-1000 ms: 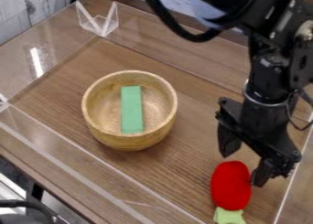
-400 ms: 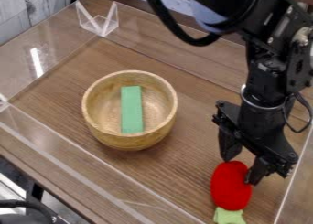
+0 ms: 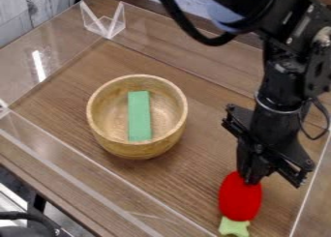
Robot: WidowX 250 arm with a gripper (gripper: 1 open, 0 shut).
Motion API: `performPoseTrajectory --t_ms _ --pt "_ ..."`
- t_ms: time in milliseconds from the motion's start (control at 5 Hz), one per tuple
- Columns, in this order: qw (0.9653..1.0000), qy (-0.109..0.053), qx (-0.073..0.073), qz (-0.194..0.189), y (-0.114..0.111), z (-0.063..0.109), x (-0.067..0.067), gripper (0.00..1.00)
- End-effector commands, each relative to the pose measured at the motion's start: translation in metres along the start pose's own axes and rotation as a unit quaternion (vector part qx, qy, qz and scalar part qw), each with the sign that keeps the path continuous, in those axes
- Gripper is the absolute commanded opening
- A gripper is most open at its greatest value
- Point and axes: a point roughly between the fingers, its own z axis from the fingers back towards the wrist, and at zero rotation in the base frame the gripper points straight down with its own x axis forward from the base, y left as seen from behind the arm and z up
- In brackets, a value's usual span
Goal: Move the red fruit to the left
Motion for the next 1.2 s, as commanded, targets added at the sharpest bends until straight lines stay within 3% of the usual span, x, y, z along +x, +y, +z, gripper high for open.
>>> performPoseTrajectory --t_ms 0,200,600,800,1000 --pt "0.9991 -0.041 -0.001 -0.005 -0.004 0.023 0.012 1.00" --pt "0.9986 -0.052 0.002 0.002 -0.006 0.032 0.014 0.00" --pt "0.9985 -0.047 -0.010 0.026 -0.001 0.026 0.008 0.00" --pt "0.9984 -0.045 -0.013 0.034 0.002 0.024 0.006 1.00" --pt "0.9982 -0.043 -0.016 0.039 0.005 0.022 0.006 1.00"
